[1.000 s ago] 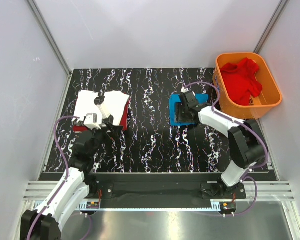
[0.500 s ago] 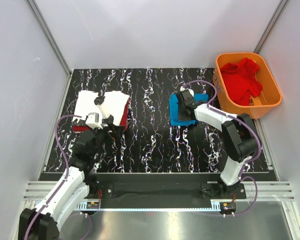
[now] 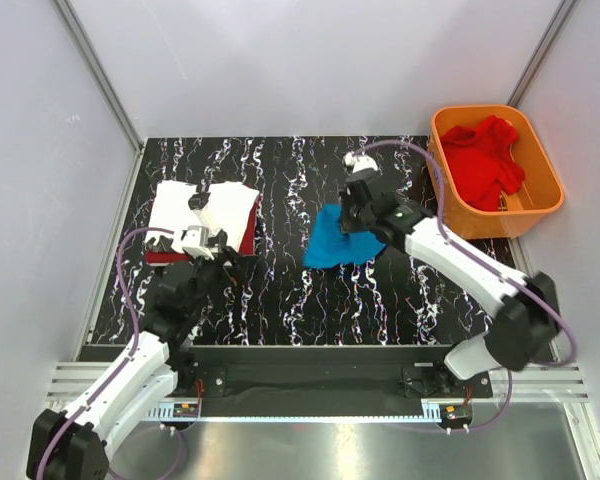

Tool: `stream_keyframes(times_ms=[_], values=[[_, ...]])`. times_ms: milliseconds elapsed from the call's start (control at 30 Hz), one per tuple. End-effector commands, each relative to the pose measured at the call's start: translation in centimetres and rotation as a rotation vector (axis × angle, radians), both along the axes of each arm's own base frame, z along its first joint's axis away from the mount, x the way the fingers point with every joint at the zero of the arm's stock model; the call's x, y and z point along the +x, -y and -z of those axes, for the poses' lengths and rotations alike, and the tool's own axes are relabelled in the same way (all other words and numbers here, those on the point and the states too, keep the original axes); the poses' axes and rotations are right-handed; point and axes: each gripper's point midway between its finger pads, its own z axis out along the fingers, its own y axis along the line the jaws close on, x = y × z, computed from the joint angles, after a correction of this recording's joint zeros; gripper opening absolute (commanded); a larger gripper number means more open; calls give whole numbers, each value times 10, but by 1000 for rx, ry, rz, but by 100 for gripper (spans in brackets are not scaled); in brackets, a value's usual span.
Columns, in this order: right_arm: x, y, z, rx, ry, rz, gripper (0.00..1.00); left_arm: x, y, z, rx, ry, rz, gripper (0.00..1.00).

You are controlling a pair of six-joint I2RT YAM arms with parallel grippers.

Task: Fold and stack the t-shirts

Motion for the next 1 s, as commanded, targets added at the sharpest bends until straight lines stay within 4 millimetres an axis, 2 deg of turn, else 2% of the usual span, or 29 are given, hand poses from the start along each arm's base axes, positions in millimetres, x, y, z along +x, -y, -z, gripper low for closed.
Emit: stream_keyframes(times_ms=[0,33,67,133,167,233,267,300,333,367,400,433,467,500,533,567,600,633,700,733,800,833,867,933,967], values=[[-19,-15,-134,160,217,-99,0,7,8,-47,-18,150,12,99],[-24,-17,-151,183,231,-112,0,6,9,-49,-20,155,17,99],[-29,-14,-179,207,260,-122,0,5,13,-54,-29,159,27,99],[-34,-10,-202,219,292,-127,0,2,18,-64,-52,158,44,99],[-36,-6,-217,227,314,-122,0,-1,24,-78,-67,179,66,99],[-31,5,-218,191,319,-65,0,-6,31,-84,-68,180,91,99],[-25,11,-210,156,310,-23,0,-7,33,-92,-71,190,99,99],[-24,13,-202,143,291,-1,2,-8,36,-90,-65,178,111,99],[-21,15,-195,132,282,18,8,-9,38,-90,-62,170,120,99],[-19,18,-172,96,248,40,21,-11,42,-88,-58,160,142,99],[-17,19,-162,96,229,60,29,-10,46,-85,-51,143,153,99],[-16,22,-141,77,197,74,32,-12,50,-80,-43,128,167,99],[-16,23,-132,77,179,81,46,-12,51,-77,-36,119,174,99],[-15,27,-123,78,161,93,51,-12,53,-70,-22,106,183,99],[-17,29,-106,64,132,95,57,-13,54,-66,-10,97,188,99],[-19,32,-101,63,128,108,72,-14,55,-63,-2,88,191,99],[-22,32,-93,67,112,105,75,-14,54,-60,8,79,191,99],[-27,31,-76,59,82,90,75,-14,53,-54,21,59,187,99],[-41,18,-63,112,25,19,69,-16,51,-47,41,33,185,99],[-49,14,-47,119,-24,-8,68,-16,50,-45,45,24,179,99],[-65,-1,-29,159,-109,-66,68,-15,41,-36,58,-17,126,99],[-78,-8,-13,149,-149,-94,68,-14,39,-37,52,-17,109,99],[-86,-13,-6,154,-169,-102,69,-11,30,-34,51,-35,46,99],[-104,-27,12,157,-201,-147,69,-13,22,-27,53,-54,7,99],[-108,-30,19,164,-217,-140,69,-14,20,-30,39,-43,-3,99]])
